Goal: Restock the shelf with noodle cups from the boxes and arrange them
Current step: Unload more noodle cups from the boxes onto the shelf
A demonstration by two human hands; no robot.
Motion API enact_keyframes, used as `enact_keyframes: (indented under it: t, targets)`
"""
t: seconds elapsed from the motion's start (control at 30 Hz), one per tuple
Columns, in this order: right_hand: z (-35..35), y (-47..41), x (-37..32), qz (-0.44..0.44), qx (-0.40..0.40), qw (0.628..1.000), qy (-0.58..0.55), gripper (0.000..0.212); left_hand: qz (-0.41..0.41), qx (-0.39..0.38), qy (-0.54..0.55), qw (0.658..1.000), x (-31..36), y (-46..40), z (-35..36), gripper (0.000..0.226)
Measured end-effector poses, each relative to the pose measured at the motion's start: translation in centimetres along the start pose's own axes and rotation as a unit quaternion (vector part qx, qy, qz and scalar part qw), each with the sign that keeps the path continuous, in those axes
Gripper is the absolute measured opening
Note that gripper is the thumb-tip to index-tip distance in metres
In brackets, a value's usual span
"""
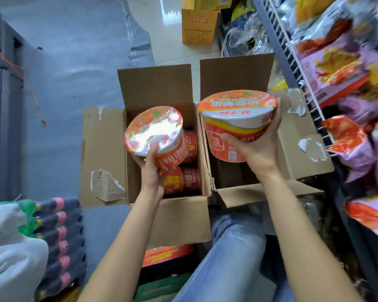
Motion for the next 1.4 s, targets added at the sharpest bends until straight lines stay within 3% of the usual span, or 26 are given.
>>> enact_keyframes:
  t: [0.2, 0.3, 0.43, 0.57, 0.83, 1.0, 1.1, 1.17, 1.27, 1.4]
  targets:
    - [-7.0, 6.5, -5.5, -0.022, 0.129, 0.991, -0.039, 0.123, 0.113, -0.141, -0.160, 0.970, 5.5, 6.5, 3.6, 0.092]
    - [-11.3, 9.6, -8.6, -0.051, 0.195, 0.978, -0.044, 0.128, 0.153, -0.220, -0.190, 0.945, 7.2, 9.3, 8.6, 0.088]
    - [-17.2, 12.6, -12.6, -0.102, 0.259, 0.959, -0.045, 0.132, 0.142, -0.345, -0.235, 0.897, 8.0, 13.7, 16.3, 0.090]
    - [-23.2, 14.4, -15.2, -0.133, 0.334, 0.932, -0.043, 0.121, 0.125, -0.424, -0.256, 0.860, 7.3, 18.4, 23.3, 0.085]
    - [-34.0, 15.9, -17.6, -0.213, 0.503, 0.836, 0.058, 0.110, 0.126, -0.521, -0.248, 0.807, 3.7, 26.3, 32.4, 0.059]
    - [-39.2, 13.1, -16.1, -0.114, 0.576, 0.809, 0.030, 0.124, 0.137, -0.550, -0.256, 0.783, 1.8, 29.0, 35.2, 0.069]
    - [-41.0, 11.1, -15.1, -0.040, 0.548, 0.832, 0.073, 0.132, 0.139, -0.551, -0.261, 0.780, 0.7, 29.7, 35.8, 0.072]
    - [-41.6, 10.3, -14.7, 0.015, 0.532, 0.828, 0.176, 0.124, 0.126, -0.547, -0.256, 0.787, 0.1, 29.7, 35.8, 0.065]
    - [-41.9, 9.5, -14.7, 0.071, 0.541, 0.776, 0.316, 0.112, 0.106, -0.535, -0.262, 0.796, -0.6, 29.5, 35.5, 0.070]
    - [-43.7, 6.3, -16.4, 0.116, 0.523, 0.796, 0.282, 0.098, 0.112, -0.518, -0.275, 0.802, -0.9, 29.3, 35.6, 0.084]
Point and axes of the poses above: each hand's wrist, its own y-axis away from the middle knuckle, its own z-axis out of the palm, x = y × z, the point moved 2 cm from there along -y, towards the middle knuckle, and after that the axes turned 3 degrees about -y, right-handed, at the moved point
